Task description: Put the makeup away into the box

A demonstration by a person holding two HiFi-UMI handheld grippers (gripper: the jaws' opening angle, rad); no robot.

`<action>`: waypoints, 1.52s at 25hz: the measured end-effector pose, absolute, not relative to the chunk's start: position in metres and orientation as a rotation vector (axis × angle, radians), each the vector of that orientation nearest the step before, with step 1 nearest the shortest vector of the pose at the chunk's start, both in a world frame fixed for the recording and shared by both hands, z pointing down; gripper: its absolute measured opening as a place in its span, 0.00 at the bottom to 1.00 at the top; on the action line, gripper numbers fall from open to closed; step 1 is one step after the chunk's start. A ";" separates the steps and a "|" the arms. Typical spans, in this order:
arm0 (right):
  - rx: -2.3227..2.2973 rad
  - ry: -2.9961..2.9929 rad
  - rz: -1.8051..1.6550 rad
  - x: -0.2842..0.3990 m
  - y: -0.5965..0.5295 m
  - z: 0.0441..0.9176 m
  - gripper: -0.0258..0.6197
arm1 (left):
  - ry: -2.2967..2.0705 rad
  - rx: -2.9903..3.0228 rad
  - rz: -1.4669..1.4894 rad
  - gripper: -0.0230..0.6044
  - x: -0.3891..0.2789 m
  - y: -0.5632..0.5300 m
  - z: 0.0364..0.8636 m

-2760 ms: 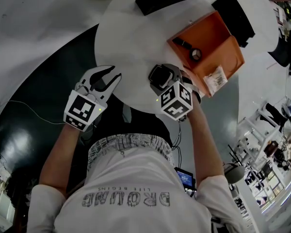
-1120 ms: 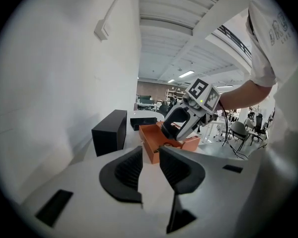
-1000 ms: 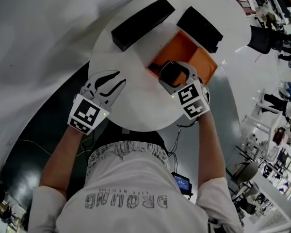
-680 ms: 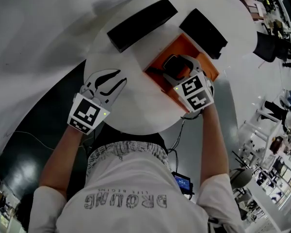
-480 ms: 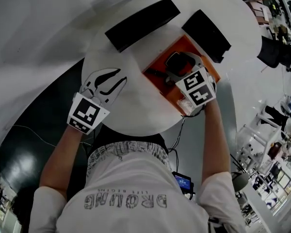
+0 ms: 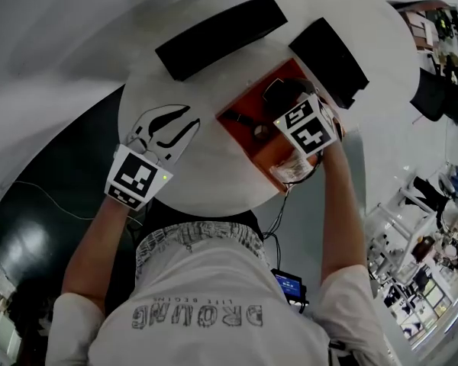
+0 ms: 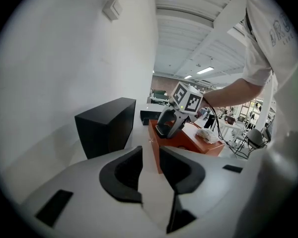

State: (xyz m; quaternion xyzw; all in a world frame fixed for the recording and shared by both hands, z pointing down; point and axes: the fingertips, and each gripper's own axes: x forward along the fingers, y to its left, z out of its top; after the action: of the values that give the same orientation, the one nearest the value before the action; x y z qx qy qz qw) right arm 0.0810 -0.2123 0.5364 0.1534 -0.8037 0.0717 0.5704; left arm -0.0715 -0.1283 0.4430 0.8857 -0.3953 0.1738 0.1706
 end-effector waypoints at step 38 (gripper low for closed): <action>0.058 -1.728 0.095 0.071 -0.207 0.571 0.58 | -1.159 2.441 0.525 0.23 -0.081 -0.116 0.453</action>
State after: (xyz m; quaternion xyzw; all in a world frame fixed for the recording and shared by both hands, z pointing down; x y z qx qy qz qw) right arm 0.0715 -0.2073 0.5711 0.0257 -0.7600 0.0417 0.6481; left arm -0.0812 -0.1163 0.4526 0.8701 -0.4130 0.1871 0.1934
